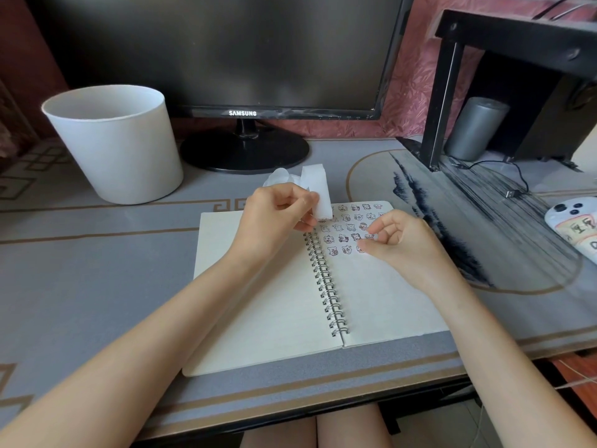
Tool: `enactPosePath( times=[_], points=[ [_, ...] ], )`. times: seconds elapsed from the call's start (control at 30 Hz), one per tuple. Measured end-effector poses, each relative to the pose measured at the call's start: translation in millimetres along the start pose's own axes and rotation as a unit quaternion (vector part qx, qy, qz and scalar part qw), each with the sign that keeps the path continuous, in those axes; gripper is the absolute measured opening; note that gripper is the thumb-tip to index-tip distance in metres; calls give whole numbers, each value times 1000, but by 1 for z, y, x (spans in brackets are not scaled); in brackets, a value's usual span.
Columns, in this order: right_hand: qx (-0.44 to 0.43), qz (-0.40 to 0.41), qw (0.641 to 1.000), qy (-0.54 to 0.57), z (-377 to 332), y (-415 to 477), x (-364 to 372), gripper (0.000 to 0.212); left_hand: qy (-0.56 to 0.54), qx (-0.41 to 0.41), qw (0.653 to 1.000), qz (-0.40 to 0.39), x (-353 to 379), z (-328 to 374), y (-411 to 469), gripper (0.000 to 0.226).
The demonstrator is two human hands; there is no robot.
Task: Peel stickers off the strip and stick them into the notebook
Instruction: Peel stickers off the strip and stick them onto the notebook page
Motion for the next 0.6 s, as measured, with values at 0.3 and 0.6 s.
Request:
enactPosePath(
  times=[0.3, 0.6],
  points=[
    [4, 6, 1000, 19, 3, 3, -3, 14, -1, -2, 1000, 0, 0, 1, 0, 21],
    [9, 35, 993, -110, -7, -1, 6, 28, 2, -4, 1000, -1, 1, 2, -1, 21]
  ],
)
Point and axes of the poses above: each hand's wrist, its own y-axis towards the middle knuckle, its own x-axis out of the palm, z = x × y, the point moved 1 cm from there along y, towards the middle knuckle, and after that the axes turned 7 degrees about x, right-handed, at the moved point
